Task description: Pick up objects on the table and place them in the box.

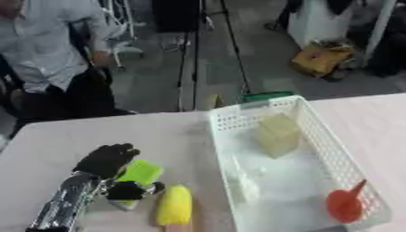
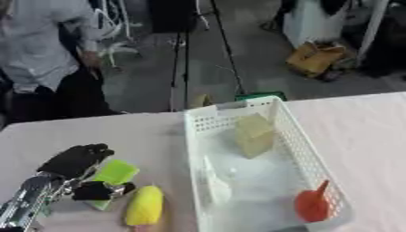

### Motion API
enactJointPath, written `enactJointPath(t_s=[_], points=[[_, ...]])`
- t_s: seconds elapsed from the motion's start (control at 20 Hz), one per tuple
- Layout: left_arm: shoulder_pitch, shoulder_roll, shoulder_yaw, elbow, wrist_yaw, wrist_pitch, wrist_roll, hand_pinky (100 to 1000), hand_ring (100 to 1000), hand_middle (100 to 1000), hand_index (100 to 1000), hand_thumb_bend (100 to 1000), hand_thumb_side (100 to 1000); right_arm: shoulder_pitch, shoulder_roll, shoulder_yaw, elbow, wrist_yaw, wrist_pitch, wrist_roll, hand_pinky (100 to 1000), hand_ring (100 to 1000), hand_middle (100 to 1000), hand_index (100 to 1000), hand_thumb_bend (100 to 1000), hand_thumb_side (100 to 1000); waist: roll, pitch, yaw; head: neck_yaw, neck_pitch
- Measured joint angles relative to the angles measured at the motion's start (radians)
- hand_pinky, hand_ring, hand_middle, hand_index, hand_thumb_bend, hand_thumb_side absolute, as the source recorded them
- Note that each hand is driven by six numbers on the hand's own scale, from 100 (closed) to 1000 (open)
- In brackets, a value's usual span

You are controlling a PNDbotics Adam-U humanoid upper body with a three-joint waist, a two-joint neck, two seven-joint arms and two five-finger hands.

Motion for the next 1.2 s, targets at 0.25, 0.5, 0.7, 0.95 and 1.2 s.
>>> enactJointPath(t_s=[0.25,0.5,0.7,0.95,1.2], points=[[0.000,0.000,-0.001,0.012,0.000,0.004,-0.011,1000,1000,984,1000,665,989,0.000,0.001,0.001,0.000,0.000,0.000,0.000,898,861,668,746,100,1000,-0.001,0.000,-0.004,0.000,0.000],[0.000,0.000,-0.006,0.034,0.007,0.009,-0.027,1000,1000,974,1000,607,933,0.000,0.002,0.001,0.000,0.000,0.000,0.000,898,861,667,746,100,1000,-0.002,0.001,-0.005,0.002,0.000],[0.000,0.000,-0.006,0.041,0.016,0.009,-0.040,1000,1000,961,1000,609,933,0.000,0.002,0.001,0.000,0.000,0.001,-0.001,898,862,667,746,100,1000,-0.002,0.001,-0.006,0.002,0.000],[0.000,0.000,-0.011,0.053,0.024,0.009,-0.054,1000,1000,945,1000,601,903,0.000,0.002,0.001,0.000,0.000,0.002,-0.003,899,862,666,745,100,1000,-0.002,0.001,-0.008,0.002,0.000],[0.000,0.000,-0.012,0.059,0.028,0.009,-0.063,977,998,923,1000,549,851,0.000,0.002,0.001,0.000,0.000,0.003,-0.004,899,862,667,745,100,1000,-0.002,0.001,-0.007,0.003,0.000]])
